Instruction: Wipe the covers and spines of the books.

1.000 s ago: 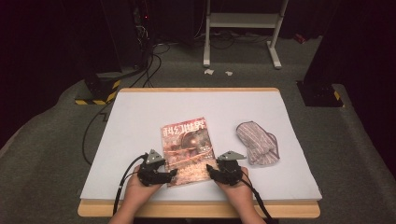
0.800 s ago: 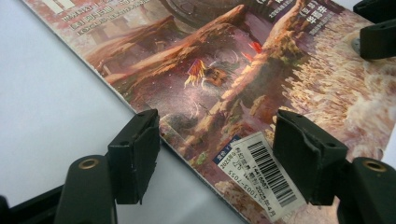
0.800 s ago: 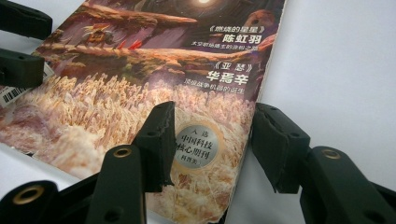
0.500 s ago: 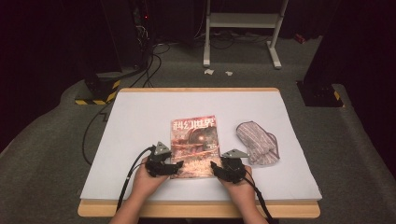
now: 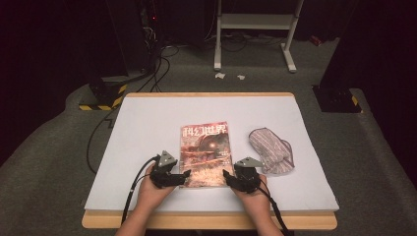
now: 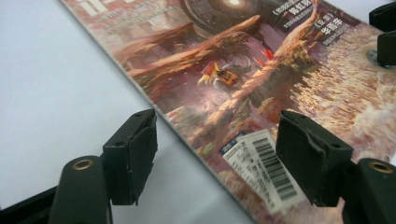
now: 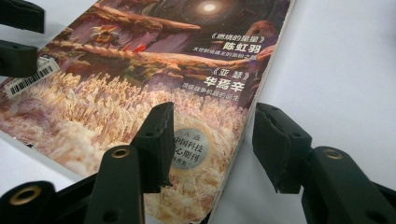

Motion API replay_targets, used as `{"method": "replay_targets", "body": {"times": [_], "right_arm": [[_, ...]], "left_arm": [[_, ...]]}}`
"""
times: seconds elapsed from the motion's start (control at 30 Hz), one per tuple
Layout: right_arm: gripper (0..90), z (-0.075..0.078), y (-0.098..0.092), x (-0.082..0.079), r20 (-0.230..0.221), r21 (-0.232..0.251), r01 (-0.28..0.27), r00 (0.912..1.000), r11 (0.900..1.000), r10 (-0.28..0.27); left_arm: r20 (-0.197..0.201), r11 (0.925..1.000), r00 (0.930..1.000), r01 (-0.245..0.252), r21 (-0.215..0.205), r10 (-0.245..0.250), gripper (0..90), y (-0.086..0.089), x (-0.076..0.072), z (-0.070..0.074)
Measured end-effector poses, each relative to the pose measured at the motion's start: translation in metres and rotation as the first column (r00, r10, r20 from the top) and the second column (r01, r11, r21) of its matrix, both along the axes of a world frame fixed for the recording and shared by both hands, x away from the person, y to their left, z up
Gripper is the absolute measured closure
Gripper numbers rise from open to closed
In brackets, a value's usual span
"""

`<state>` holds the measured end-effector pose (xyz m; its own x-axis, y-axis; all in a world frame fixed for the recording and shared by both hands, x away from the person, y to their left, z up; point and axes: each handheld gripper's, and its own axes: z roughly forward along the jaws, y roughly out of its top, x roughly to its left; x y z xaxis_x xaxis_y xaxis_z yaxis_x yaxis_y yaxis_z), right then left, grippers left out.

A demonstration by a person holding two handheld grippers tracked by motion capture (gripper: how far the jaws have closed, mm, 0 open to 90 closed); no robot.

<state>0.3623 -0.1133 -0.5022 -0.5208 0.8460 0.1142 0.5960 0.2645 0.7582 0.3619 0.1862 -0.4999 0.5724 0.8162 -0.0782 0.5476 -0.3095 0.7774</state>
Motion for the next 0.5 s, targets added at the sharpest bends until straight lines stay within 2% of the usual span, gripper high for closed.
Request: {"method": "replay_targets", "body": {"times": [0.17,0.3,0.4,0.5], "right_arm": [[45.2,0.004,-0.006,-0.001,0.031,0.013,-0.001,0.9995,1.0,0.001],[39.8,0.011,-0.014,-0.002,0.067,0.02,0.023,0.9974,1.0,-0.025],[36.6,0.017,-0.023,-0.002,0.105,0.02,0.053,0.9929,0.998,-0.055],[34.9,0.023,-0.035,-0.002,0.141,0.019,0.094,0.9854,0.995,-0.096]], "left_arm": [[0.028,0.9989,0.9991,-0.031,-0.035,0.032,27.9,0.022,-0.009,0.009],[0.074,0.9954,0.9935,-0.083,-0.047,0.087,27.1,0.046,-0.014,0.019],[0.122,0.9895,0.9824,-0.138,-0.043,0.142,26.5,0.066,-0.018,0.028],[0.164,0.9759,0.9624,-0.209,-0.063,0.217,25.8,0.088,-0.022,0.036]]}}
